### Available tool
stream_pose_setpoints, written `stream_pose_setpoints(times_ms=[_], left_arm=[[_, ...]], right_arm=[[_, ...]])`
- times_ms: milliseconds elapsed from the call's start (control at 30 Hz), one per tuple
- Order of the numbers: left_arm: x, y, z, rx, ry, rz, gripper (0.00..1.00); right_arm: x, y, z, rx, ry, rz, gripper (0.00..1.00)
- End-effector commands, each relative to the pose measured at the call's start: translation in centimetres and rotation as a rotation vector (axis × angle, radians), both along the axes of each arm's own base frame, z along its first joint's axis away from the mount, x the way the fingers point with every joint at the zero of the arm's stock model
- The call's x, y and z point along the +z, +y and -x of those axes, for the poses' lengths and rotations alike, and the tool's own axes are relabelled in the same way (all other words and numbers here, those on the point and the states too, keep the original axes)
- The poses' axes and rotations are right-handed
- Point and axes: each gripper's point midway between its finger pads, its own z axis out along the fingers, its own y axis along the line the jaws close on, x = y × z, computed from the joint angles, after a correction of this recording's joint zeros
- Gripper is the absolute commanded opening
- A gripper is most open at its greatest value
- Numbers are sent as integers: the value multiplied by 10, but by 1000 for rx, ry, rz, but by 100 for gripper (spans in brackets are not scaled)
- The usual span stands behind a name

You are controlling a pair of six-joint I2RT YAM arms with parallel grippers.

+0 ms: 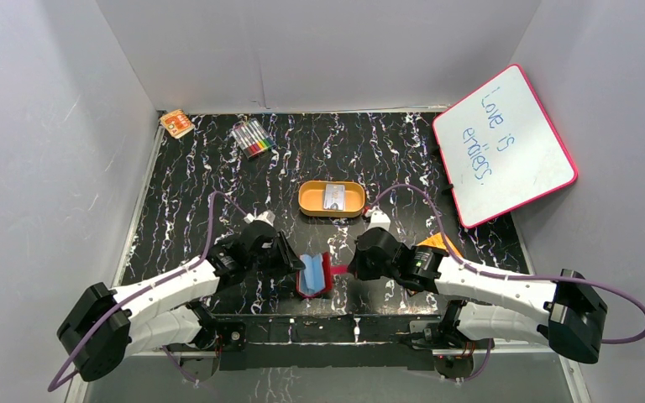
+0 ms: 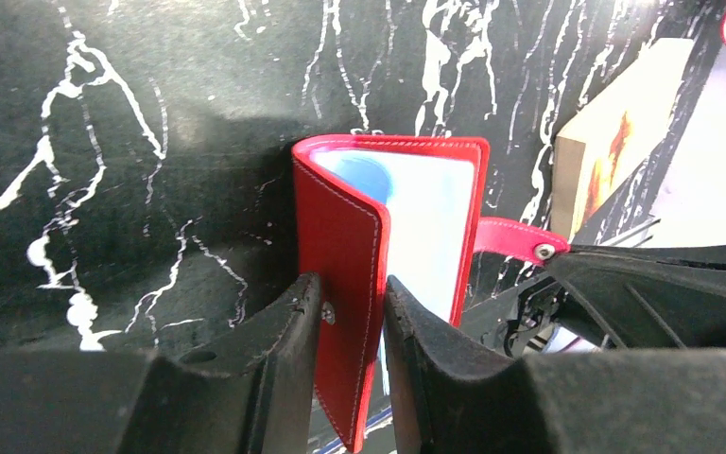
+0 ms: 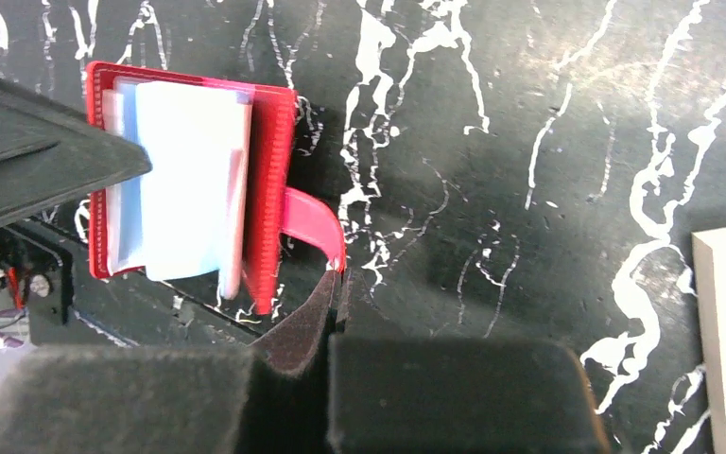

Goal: Put the credit cards into the card holder
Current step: Open the card holder at the center of the board.

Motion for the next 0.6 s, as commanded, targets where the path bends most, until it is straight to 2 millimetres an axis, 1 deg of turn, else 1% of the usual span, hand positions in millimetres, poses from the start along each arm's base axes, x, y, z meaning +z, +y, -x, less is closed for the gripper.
stream_pose_setpoints(times_ms=[0,67,100,133,167,200,267,333,400,567], left_arm=[[-15,20,11,23,28,-71,29],[-16,22,13,25,32,-73,30],[-17,23,13,25,34,-73,31],[-18,23,14,24,36,-74,31],[-18,23,14,24,37,-70,32],[-18,22,14,23,40,-68,32],[-17,21,14,19,38,-64,32],[-15,19,13,16,34,-59,33],[-12,17,12,12,26,-50,33],[-2,12,8,2,6,-30,31]], right_arm=[[-14,-21,-2,-93,20,74,0],[-24,-27,2,-97,48,114,0],[-27,-28,4,-94,61,126,2],[-29,-29,5,-93,70,137,10],[-30,-31,6,-93,74,144,23],[-30,-32,7,-92,75,148,32],[-25,-34,7,-92,68,143,48],[-16,-35,5,-86,45,141,57],[-2,-33,3,-54,10,125,62],[44,-18,-2,37,-81,51,64]])
